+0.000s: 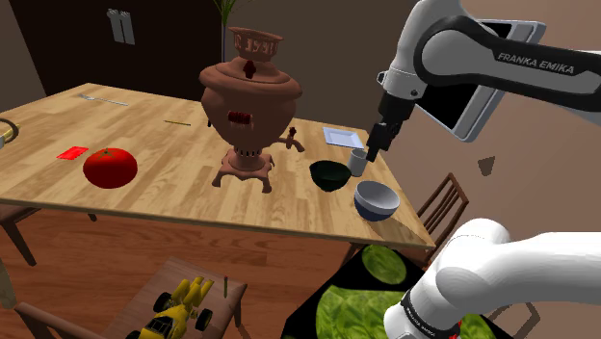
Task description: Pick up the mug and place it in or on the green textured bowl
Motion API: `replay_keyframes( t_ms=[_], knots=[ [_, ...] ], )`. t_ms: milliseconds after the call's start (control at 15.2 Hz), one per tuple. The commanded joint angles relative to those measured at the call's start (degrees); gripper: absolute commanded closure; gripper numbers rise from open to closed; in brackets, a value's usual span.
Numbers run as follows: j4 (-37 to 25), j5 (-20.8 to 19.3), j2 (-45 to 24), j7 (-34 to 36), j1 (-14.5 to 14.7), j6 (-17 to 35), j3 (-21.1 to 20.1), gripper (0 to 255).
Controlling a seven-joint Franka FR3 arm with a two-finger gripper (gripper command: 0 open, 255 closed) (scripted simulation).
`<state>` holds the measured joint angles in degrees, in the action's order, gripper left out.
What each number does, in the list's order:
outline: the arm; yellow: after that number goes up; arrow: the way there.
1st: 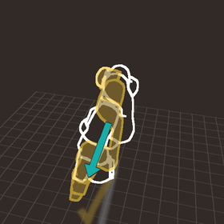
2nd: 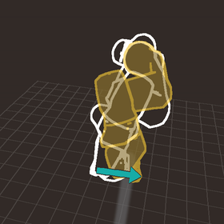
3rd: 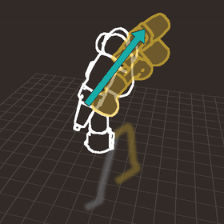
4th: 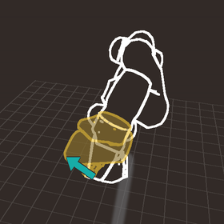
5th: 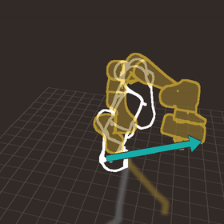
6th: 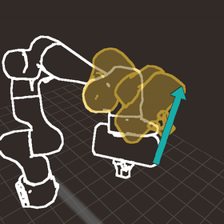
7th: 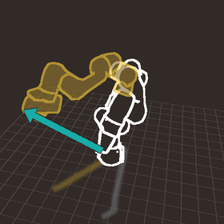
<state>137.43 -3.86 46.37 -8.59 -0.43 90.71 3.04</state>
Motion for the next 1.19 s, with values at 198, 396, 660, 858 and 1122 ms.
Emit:
replay_keyframes(
  t_ms=[198,396,660,858,1122],
  knots=[
    [1.0,-2.3,-2.9,-3.6,-0.8,4.2,3.2,0],
    [1.3,-4.4,-6.6,-7.1,-1.6,8.4,6.4,0],
    [0.5,-6.4,-12.4,-11.7,-2.3,14.1,10.5,0],
    [-0.8,-7.2,-17.5,-15.2,-2.7,18.3,13.6,0],
    [-3.7,-7.2,-25.1,-20.2,-2.8,23.5,17.6,0]
  ],
)
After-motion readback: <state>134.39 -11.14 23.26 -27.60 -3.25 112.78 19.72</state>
